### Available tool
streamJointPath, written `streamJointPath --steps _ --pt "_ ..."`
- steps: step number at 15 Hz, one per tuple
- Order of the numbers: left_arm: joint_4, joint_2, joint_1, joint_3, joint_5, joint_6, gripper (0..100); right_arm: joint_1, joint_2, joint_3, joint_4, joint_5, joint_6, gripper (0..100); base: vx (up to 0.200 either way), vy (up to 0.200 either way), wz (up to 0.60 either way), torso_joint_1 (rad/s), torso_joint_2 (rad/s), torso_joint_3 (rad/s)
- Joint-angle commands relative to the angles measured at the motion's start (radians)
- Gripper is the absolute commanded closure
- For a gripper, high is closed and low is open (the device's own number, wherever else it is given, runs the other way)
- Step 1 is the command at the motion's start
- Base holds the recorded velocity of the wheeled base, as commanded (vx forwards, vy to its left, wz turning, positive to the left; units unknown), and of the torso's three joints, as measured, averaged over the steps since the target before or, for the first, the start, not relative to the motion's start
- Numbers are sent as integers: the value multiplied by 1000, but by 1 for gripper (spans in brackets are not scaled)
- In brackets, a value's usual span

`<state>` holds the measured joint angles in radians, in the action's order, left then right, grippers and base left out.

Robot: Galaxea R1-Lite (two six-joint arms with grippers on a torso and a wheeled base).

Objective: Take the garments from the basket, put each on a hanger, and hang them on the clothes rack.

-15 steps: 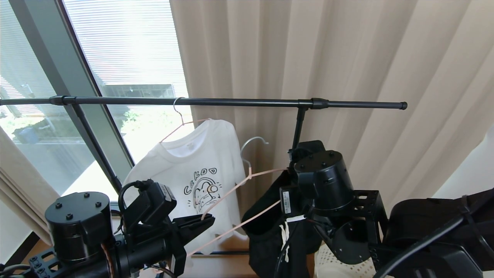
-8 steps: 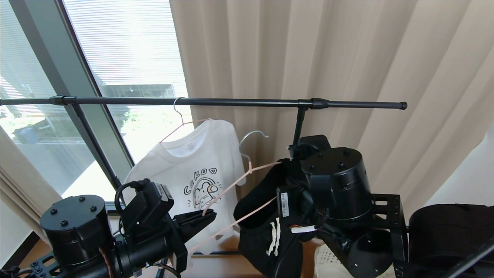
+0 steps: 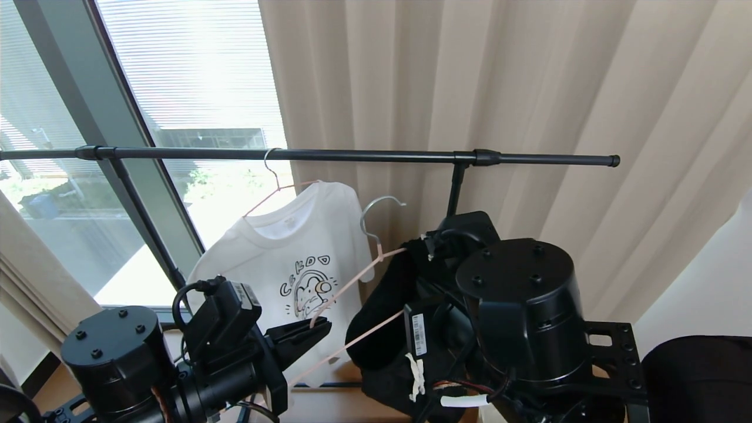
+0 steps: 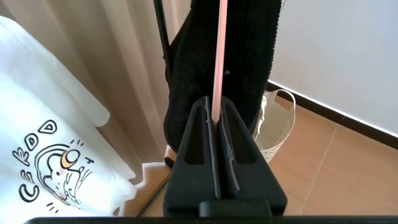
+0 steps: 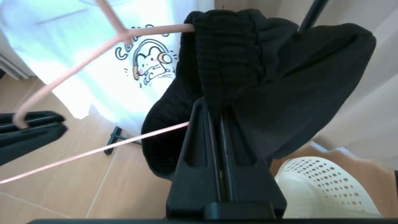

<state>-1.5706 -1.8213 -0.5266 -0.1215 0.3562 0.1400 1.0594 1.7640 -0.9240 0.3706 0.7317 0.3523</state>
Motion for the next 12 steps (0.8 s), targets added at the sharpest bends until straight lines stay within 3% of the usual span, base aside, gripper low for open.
streamJointPath --steps 1,5,12 --pt "0 -7 -1 3 0 0 100 16 -12 -1 1 0 -1 100 0 0 0 0 0 0" --pt "0 -16 0 10 0 -2 100 68 -3 -1 7 -2 0 100 0 0 0 0 0 0" --pt "0 20 -1 6 0 -40 100 73 8 -12 10 -2 -1 100 0 0 0 0 0 0"
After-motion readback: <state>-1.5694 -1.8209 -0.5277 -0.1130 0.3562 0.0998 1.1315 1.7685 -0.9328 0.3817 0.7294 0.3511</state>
